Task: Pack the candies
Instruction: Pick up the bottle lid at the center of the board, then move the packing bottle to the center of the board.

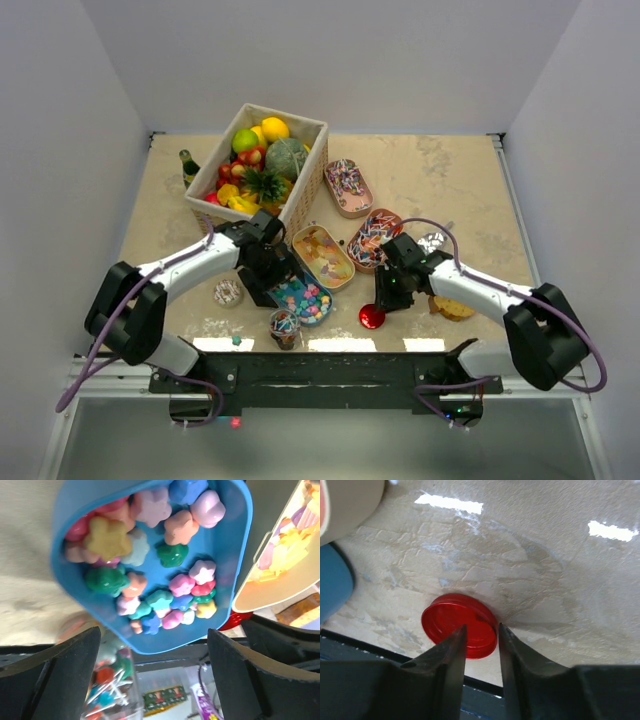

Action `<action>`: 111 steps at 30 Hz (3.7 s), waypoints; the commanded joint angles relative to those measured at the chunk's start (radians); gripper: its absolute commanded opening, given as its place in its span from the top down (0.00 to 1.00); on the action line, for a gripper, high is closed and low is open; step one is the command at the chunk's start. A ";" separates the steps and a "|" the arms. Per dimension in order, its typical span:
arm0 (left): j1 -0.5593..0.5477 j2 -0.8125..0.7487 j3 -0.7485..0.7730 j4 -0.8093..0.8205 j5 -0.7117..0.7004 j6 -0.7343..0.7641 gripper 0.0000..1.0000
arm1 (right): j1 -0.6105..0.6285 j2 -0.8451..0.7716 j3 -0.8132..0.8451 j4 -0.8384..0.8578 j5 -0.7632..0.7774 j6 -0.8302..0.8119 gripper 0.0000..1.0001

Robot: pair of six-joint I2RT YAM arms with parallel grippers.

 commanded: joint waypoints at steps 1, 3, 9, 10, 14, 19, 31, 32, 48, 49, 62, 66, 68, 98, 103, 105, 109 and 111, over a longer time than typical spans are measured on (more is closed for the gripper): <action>0.001 -0.113 0.039 -0.114 -0.170 0.078 0.07 | 0.005 0.029 -0.009 0.037 0.052 0.020 0.76; 0.001 -0.171 0.005 -0.184 -0.213 0.081 0.07 | 0.004 0.040 -0.015 0.046 0.055 0.026 0.86; 0.003 -0.313 -0.050 -0.327 -0.360 0.090 0.09 | 0.005 0.060 0.005 0.062 0.068 0.035 1.00; 0.003 -0.323 -0.056 -0.339 -0.372 0.096 0.10 | 0.005 0.065 0.022 0.059 0.075 0.033 1.00; 0.003 -0.343 -0.148 -0.355 -0.314 0.162 0.46 | 0.005 0.089 0.063 0.051 0.076 0.026 1.00; 0.000 -0.378 -0.269 -0.274 -0.167 0.208 1.00 | 0.007 0.106 0.088 0.069 0.055 0.021 1.00; -0.040 -0.368 -0.372 0.052 0.174 0.098 1.00 | 0.005 0.048 0.098 0.077 0.068 0.058 1.00; -0.046 -0.354 -0.368 0.070 0.178 0.092 1.00 | 0.005 0.042 0.101 0.076 0.068 0.069 1.00; -0.146 -0.030 -0.193 0.302 0.266 0.064 1.00 | -0.002 -0.167 0.272 -0.108 0.164 0.136 1.00; -0.150 -0.015 -0.168 0.309 0.267 0.069 1.00 | -0.005 -0.173 0.282 -0.116 0.168 0.141 1.00; -0.163 0.055 -0.002 0.002 -0.019 0.230 1.00 | -0.030 -0.221 0.355 -0.153 0.154 0.130 1.00; -0.149 -0.100 -0.108 -0.095 -0.135 0.216 1.00 | -0.032 -0.218 0.350 -0.142 0.150 0.135 1.00; -0.150 -0.152 -0.151 -0.085 -0.081 0.208 1.00 | -0.030 -0.211 0.350 -0.138 0.144 0.133 1.00; -0.508 -0.183 -0.475 0.880 0.310 -0.612 1.00 | -0.047 -0.271 0.405 -0.174 0.144 0.125 1.00; -0.508 -0.108 -0.457 0.950 0.287 -0.680 1.00 | -0.053 -0.294 0.396 -0.181 0.144 0.133 1.00; -0.508 -0.048 -0.429 0.977 0.298 -0.684 1.00 | -0.056 -0.300 0.385 -0.182 0.144 0.136 1.00; -0.506 0.037 -0.388 1.075 0.298 -0.721 1.00 | -0.061 -0.316 0.371 -0.187 0.144 0.135 1.00; -0.500 0.085 -0.374 1.139 0.299 -0.746 1.00 | -0.065 -0.317 0.365 -0.193 0.144 0.132 1.00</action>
